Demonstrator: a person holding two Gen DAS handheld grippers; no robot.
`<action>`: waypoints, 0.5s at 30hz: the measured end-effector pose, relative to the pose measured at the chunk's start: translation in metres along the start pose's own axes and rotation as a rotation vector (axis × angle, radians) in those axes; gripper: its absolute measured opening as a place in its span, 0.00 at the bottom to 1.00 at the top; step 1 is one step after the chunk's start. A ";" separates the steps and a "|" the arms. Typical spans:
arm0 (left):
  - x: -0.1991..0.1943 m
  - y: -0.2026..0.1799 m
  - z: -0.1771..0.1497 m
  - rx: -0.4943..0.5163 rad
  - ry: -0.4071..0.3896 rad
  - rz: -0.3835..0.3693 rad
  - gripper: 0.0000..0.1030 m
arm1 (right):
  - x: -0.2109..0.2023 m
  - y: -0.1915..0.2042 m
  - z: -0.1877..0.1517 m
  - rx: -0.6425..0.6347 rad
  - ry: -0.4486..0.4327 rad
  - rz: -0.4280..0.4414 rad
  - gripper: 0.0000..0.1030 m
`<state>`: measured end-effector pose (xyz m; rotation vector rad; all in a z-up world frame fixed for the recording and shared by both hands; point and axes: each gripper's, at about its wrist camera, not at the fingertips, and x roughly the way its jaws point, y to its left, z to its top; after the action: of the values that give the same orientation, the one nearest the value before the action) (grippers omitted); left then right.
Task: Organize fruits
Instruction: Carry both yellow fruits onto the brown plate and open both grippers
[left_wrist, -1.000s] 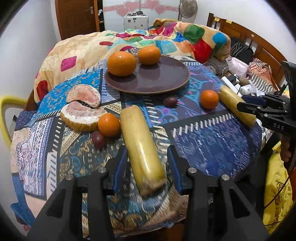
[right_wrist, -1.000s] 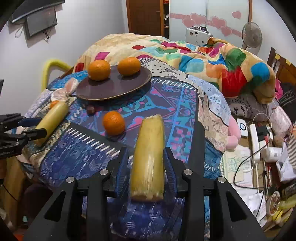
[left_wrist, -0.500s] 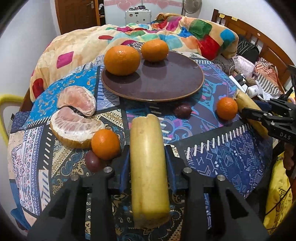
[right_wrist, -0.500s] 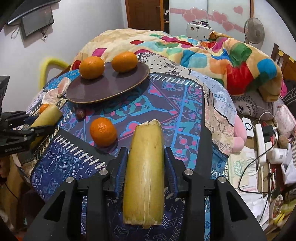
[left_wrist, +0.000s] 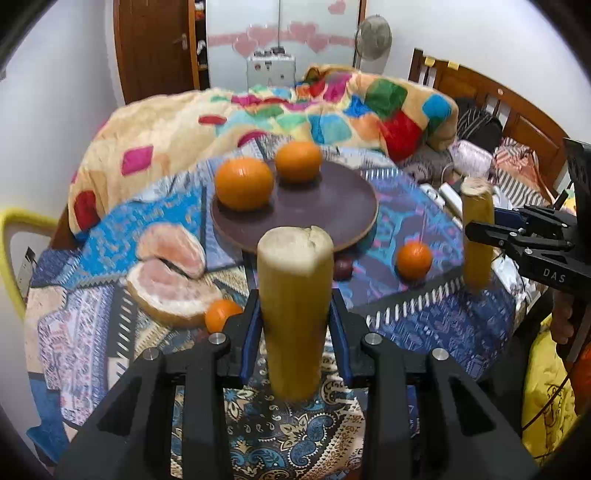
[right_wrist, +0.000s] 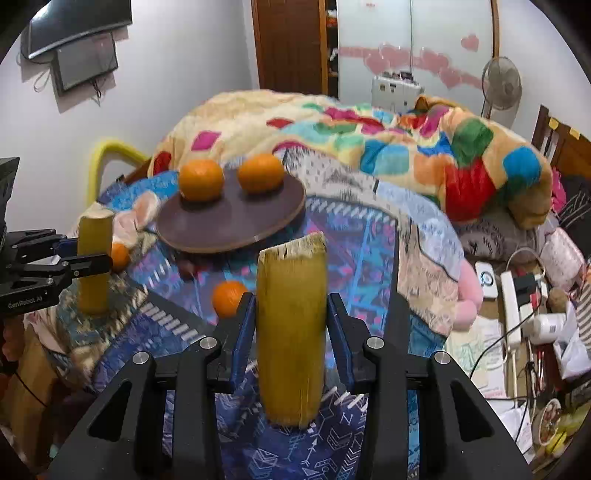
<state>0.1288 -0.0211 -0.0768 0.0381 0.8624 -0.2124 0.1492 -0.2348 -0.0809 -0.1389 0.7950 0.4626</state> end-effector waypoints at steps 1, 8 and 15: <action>-0.004 0.000 0.002 -0.001 -0.014 0.001 0.33 | -0.002 0.001 0.003 -0.001 -0.011 -0.002 0.34; -0.019 0.003 0.024 -0.027 -0.084 -0.012 0.33 | -0.014 0.006 0.026 0.010 -0.093 0.003 0.34; -0.013 0.006 0.045 -0.029 -0.123 -0.026 0.33 | -0.008 0.016 0.046 -0.012 -0.122 0.017 0.34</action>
<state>0.1552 -0.0186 -0.0382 -0.0129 0.7438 -0.2244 0.1673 -0.2104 -0.0427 -0.1146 0.6746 0.4874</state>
